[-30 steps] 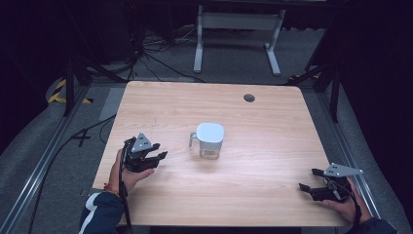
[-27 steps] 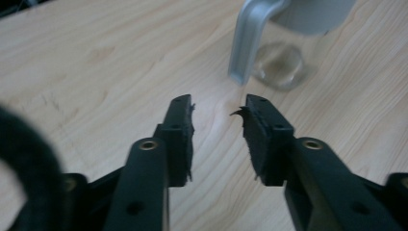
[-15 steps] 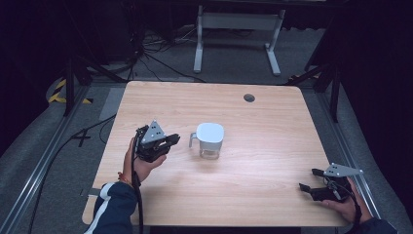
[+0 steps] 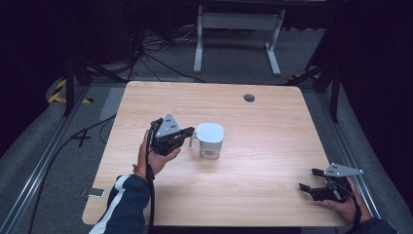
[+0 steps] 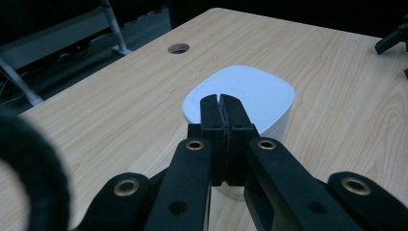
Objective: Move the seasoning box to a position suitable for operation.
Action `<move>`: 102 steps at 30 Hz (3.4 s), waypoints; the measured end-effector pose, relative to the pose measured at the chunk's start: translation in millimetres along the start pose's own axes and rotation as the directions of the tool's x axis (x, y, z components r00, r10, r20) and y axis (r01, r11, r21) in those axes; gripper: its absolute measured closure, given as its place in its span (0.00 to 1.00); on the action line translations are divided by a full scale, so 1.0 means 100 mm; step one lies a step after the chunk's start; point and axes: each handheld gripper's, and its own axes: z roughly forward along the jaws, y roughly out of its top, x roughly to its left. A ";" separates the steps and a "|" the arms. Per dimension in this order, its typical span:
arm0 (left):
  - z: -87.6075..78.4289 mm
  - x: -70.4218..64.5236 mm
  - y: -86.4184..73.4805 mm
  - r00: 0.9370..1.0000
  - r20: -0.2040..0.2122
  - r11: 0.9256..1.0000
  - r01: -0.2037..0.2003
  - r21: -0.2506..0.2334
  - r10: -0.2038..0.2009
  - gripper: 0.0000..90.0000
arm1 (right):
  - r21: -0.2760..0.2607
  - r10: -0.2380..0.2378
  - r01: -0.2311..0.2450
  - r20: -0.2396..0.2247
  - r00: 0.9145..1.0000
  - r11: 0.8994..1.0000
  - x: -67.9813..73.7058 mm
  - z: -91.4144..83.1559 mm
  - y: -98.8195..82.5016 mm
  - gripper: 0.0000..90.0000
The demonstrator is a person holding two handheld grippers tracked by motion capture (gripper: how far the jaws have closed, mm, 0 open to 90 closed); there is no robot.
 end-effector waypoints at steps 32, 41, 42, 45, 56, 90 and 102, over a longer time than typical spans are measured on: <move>0.29 -0.03 -0.06 1.000 -0.006 0.998 -0.007 0.066 0.008 1.00 | -0.106 -0.014 0.010 -0.036 0.999 0.994 0.12 -0.08 0.35 0.59; 0.30 -0.02 -0.07 1.000 -0.003 0.998 0.003 0.059 -0.003 1.00 | -0.167 -0.173 0.153 -0.109 0.979 0.974 0.44 0.09 1.16 0.89; 0.30 -0.02 -0.07 1.000 -0.003 0.998 0.000 0.058 0.000 1.00 | -0.170 -0.196 0.175 -0.117 0.974 0.970 0.50 0.14 1.27 0.92; 0.30 -0.02 -0.07 1.000 0.001 0.998 -0.004 0.058 0.004 1.00 | -0.191 -0.264 0.232 -0.164 0.951 0.954 0.68 0.36 1.65 0.99; 0.31 0.00 -0.07 1.000 0.010 0.999 -0.012 0.048 0.011 1.00 | -0.148 -0.339 0.312 -0.220 0.915 0.938 1.05 0.82 2.12 0.99; 0.30 0.02 -0.11 0.999 0.038 1.000 -0.010 0.025 0.009 1.00 | -0.091 -0.379 0.368 -0.243 0.893 0.925 1.24 1.08 2.32 1.00; 0.31 0.05 -0.12 1.000 0.017 1.000 0.005 0.013 -0.005 1.00 | -0.092 -0.380 0.369 -0.237 0.894 0.925 1.25 1.09 2.32 1.00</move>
